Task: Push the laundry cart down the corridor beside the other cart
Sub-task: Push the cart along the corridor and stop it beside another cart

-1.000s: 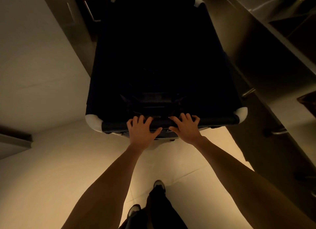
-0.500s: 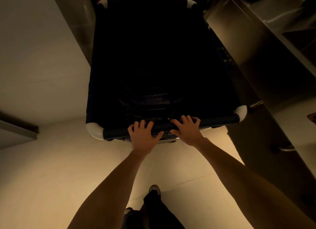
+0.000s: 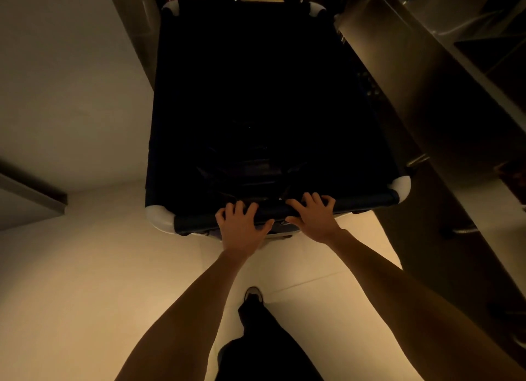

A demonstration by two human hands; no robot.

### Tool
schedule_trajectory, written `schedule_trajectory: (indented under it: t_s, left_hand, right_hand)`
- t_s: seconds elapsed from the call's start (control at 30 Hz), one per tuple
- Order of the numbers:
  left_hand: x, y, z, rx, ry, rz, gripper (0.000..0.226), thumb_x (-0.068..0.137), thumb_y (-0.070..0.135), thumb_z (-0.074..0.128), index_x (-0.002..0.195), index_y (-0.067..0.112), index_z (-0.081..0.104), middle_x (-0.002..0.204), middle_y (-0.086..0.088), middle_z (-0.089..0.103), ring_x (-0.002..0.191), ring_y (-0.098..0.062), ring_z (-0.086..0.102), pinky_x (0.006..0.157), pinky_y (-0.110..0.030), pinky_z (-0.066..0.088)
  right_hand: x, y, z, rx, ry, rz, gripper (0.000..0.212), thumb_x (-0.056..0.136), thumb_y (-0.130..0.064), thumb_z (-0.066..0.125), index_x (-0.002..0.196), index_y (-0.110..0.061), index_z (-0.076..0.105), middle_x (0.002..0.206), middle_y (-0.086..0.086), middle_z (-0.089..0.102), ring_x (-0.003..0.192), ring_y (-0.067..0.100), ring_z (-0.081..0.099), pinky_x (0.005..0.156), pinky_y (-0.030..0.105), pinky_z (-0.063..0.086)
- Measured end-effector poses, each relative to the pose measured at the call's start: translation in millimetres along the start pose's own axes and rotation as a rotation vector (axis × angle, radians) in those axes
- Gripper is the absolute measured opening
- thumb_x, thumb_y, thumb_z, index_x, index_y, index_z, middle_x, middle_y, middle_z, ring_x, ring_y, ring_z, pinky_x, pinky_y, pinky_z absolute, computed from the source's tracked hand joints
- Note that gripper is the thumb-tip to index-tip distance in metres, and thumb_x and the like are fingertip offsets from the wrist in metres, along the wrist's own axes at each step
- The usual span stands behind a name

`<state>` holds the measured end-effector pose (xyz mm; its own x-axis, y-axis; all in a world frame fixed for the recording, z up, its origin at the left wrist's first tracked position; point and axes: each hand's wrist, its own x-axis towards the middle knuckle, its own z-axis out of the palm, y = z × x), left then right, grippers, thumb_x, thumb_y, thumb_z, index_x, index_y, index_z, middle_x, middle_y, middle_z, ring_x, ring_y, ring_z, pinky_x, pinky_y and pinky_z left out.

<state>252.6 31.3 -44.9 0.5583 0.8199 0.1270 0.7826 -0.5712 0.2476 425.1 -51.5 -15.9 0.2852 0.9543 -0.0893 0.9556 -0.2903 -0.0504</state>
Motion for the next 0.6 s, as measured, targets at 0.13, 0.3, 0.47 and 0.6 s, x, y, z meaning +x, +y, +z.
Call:
schedule_trajectory:
  t_s: [0.13,0.3,0.47,0.6]
  left_hand:
    - [-43.2,7.8,-5.7,-0.01,-0.009,0.003,0.056,0.077,0.064,0.036,0.096,0.019,0.063,0.091,-0.011,0.063,0.091,-0.033,0.056,0.086,-0.046,0.04]
    - [-97.9,14.5,-10.8,-0.013,-0.016,0.012,0.056,0.077,0.064,0.036,0.096,0.019,0.063,0.092,-0.011,0.062,0.092,-0.032,0.055,0.086,-0.046,0.039]
    - [-142.3,17.5,-15.0,0.002,-0.051,0.015,0.056,0.078,0.065,0.035,0.1,0.021,0.061,0.096,-0.009,0.061,0.096,-0.031,0.053,0.089,-0.046,0.036]
    - [-163.7,15.1,-19.4,-0.002,-0.08,0.037,0.052,0.079,0.064,0.044,0.104,0.022,0.061,0.101,-0.009,0.061,0.1,-0.03,0.051,0.091,-0.046,0.033]
  right_hand:
    - [-42.6,-7.4,6.4,-0.001,0.006,0.018,0.055,0.081,-0.054,0.03,0.109,-0.02,0.064,0.093,0.017,0.062,0.087,0.036,0.057,0.08,0.053,0.039]
    - [-98.1,-17.5,13.4,0.03,0.033,0.029,0.056,0.082,-0.054,0.03,0.111,-0.019,0.062,0.095,0.017,0.061,0.09,0.036,0.056,0.082,0.054,0.036]
    - [-144.0,-28.4,22.8,0.039,0.023,0.047,0.053,0.083,-0.054,0.031,0.113,-0.021,0.061,0.097,0.015,0.06,0.092,0.035,0.054,0.085,0.053,0.035]
    - [-169.1,-36.9,28.5,0.051,0.047,0.055,0.053,0.082,-0.054,0.03,0.111,-0.022,0.061,0.095,0.014,0.061,0.091,0.035,0.056,0.085,0.053,0.036]
